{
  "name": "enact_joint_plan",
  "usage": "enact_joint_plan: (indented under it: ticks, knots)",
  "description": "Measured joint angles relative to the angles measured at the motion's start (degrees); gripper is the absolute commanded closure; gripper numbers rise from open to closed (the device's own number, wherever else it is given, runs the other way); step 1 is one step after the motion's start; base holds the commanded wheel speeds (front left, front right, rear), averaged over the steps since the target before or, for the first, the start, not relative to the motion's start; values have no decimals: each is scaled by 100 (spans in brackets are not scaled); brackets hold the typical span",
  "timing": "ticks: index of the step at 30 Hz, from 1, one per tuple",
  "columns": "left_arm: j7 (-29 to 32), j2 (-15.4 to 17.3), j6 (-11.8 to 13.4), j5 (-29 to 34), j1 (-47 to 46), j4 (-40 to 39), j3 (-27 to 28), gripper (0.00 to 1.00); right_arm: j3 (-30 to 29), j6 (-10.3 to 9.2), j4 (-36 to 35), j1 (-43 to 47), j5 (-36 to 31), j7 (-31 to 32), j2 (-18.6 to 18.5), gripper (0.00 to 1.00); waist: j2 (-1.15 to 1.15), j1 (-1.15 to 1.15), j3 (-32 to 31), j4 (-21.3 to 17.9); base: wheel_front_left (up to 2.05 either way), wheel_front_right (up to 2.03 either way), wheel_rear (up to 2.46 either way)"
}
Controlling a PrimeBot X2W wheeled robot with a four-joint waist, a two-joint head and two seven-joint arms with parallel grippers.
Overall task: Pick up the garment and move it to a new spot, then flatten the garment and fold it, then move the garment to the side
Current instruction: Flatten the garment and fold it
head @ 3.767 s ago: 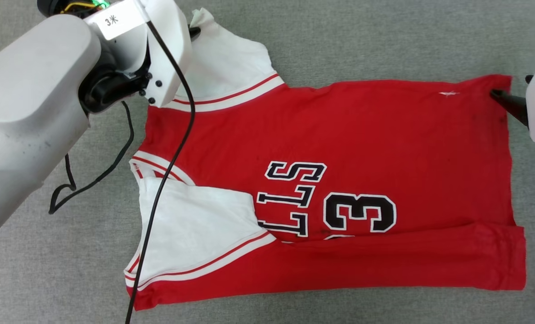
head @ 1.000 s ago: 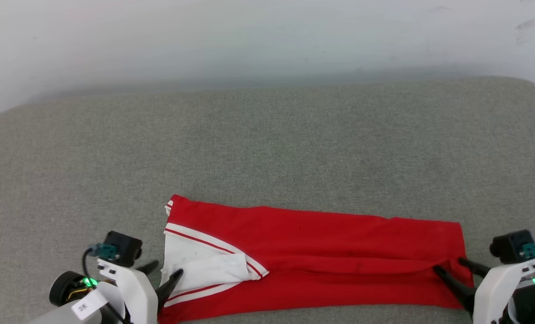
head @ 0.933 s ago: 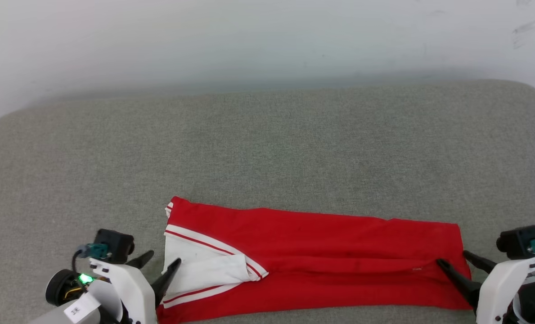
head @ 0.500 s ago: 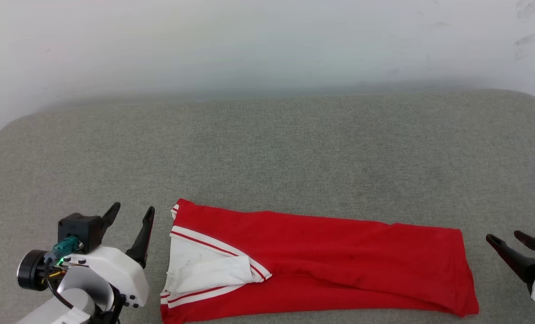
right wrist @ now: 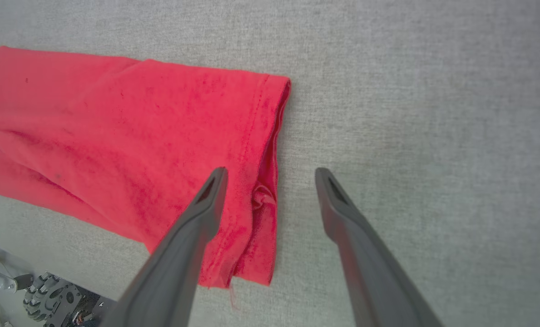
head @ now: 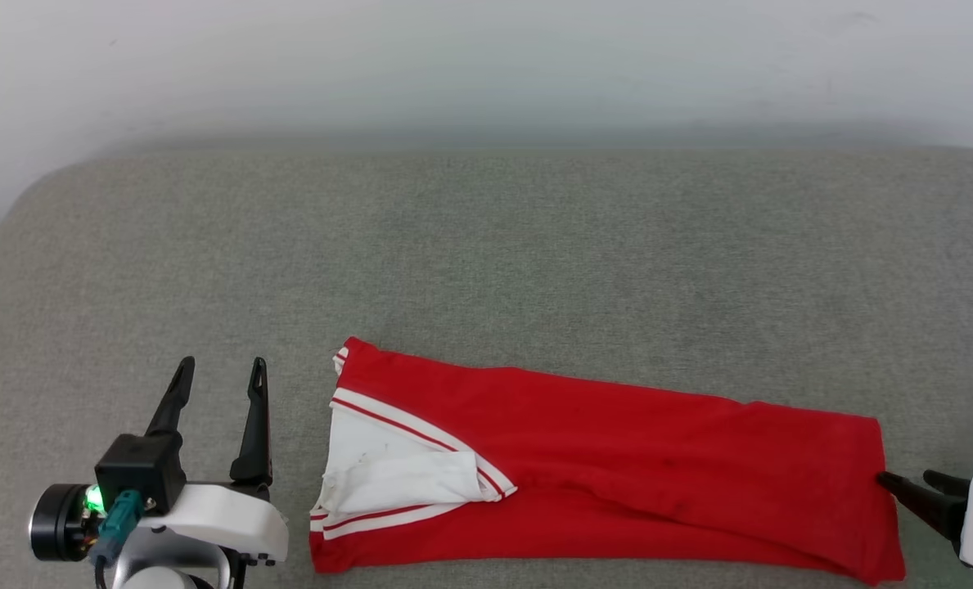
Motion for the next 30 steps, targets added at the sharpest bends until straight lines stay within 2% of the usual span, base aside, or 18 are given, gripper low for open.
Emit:
enact_joint_plan:
  ticks: [7,14,26,27,28,30]
  knots:
    - [0,-732,-419,845,354,-10,671,0,148,0,377,-84,33,-53,227,0,0,0,172,192,0,0,0]
    - [0,-1379,-723,1621,459,-71,1152,0,385,-1,516,-220,237,-186,426,0,0,0,320,315,0,0,0]
    - [0,-2134,-1279,2391,737,-227,1717,0,1095,-12,590,-482,363,-575,479,1,0,0,348,336,0,0,0]
    - [0,-2164,-1308,2434,753,-234,1751,0,1152,-11,621,-494,326,-652,460,53,0,0,336,335,0,0,0]
    - [0,-2189,-1356,2468,773,-240,1781,0,1194,-11,664,-504,304,-740,455,100,0,0,323,333,0,0,0]
    - [0,-2231,-1427,2555,836,-245,1831,0,1260,-11,756,-538,326,-828,424,100,0,0,286,324,0,0,0]
